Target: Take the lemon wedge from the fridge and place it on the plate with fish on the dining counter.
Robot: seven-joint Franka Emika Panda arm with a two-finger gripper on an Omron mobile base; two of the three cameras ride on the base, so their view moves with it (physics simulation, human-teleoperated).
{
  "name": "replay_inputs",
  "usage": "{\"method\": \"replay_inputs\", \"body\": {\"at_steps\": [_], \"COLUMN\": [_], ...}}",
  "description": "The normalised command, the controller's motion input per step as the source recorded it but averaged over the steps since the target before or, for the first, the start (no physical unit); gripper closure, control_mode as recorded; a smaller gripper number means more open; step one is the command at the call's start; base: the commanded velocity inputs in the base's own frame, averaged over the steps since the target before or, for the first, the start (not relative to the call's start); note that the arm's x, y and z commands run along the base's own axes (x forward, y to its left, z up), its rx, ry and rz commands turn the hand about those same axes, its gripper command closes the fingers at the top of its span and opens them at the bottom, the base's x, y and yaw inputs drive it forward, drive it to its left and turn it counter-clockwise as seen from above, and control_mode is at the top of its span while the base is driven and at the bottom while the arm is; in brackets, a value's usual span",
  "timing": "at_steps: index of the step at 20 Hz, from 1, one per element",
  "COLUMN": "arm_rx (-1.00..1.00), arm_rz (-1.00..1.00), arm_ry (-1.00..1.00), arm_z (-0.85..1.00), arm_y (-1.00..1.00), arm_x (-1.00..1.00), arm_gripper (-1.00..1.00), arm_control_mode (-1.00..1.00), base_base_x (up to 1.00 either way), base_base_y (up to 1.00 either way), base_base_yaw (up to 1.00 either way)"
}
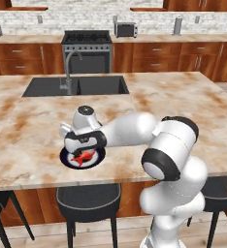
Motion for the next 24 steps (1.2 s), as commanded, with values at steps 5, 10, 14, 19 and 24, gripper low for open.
{"method": "replay_inputs", "body": {"at_steps": [5, 10, 14, 19, 24], "arm_rx": [0.0, -0.01, -0.04, -0.01, 0.0], "arm_rz": [0.0, 0.0, 0.0, 0.0, -0.01], "arm_ry": [0.02, 0.01, 0.0, 0.0, 0.01], "arm_z": [-0.17, -0.22, -0.21, -0.12, 0.04], "arm_y": [-0.07, 0.0, 0.0, 0.04, 0.0], "arm_x": [0.21, 0.35, 0.45, 0.45, 0.13], "arm_gripper": [1.0, 1.0, 1.0, -1.0, -1.0], "arm_control_mode": [-1.0, -1.0, -1.0, -1.0, -1.0], "base_base_x": [0.0, 0.0, 0.0, 0.0, 0.0], "base_base_y": [0.0, 0.0, 0.0, 0.0, 0.0], "base_base_yaw": [0.0, 0.0, 0.0, 0.0, 0.0]}}
